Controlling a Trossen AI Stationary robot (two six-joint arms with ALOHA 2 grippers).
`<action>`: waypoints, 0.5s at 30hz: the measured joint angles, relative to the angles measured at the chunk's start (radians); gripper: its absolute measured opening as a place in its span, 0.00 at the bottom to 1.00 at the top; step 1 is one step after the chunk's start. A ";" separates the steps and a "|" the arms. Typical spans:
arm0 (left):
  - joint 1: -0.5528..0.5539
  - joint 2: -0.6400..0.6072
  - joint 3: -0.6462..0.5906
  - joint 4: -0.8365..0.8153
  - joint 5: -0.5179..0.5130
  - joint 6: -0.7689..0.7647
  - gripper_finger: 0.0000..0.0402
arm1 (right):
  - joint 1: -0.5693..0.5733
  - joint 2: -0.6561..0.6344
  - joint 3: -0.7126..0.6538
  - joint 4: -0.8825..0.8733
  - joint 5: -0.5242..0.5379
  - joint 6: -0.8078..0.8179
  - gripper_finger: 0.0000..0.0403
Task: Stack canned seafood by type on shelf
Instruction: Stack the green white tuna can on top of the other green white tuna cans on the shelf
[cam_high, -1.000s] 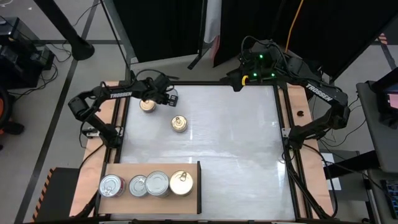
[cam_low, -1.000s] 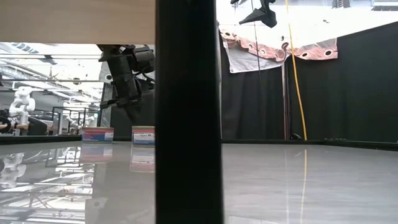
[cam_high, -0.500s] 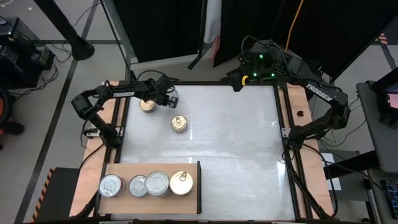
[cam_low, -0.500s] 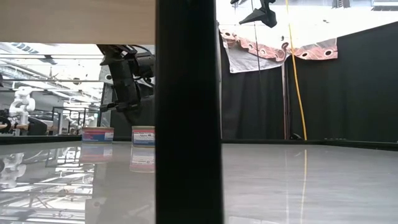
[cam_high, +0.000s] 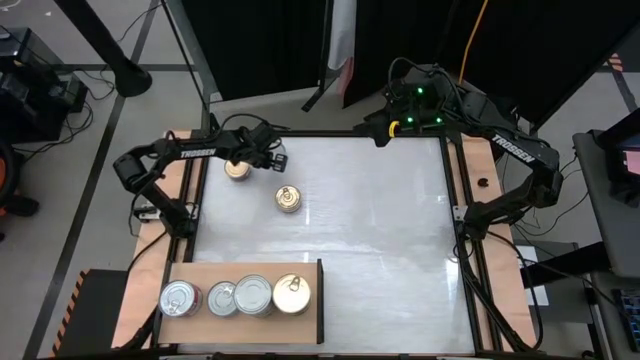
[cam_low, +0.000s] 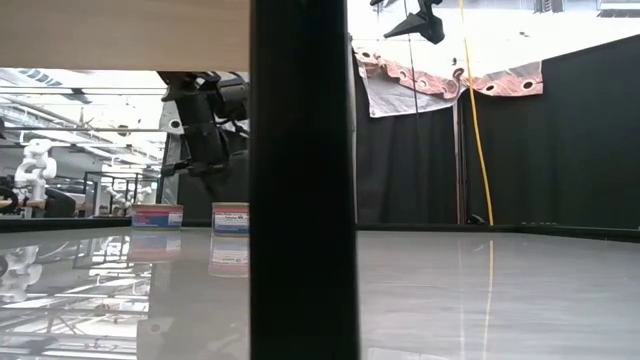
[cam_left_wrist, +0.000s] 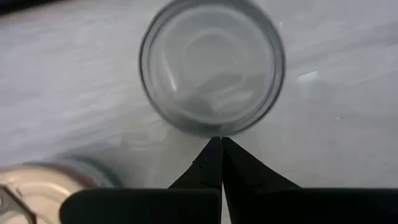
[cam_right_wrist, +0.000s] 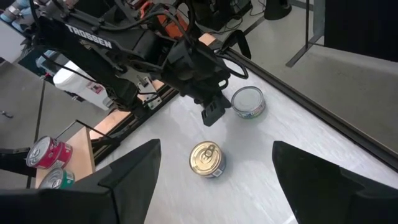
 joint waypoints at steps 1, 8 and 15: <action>0.000 0.003 0.000 0.011 -0.003 0.000 0.00 | 0.000 0.000 0.000 0.000 0.000 0.000 0.74; 0.000 0.019 0.001 0.028 -0.005 0.000 0.00 | 0.000 0.000 0.000 -0.001 0.000 0.004 0.74; 0.000 0.020 0.001 0.028 -0.024 0.000 0.00 | 0.000 0.000 0.000 -0.002 0.000 0.003 0.74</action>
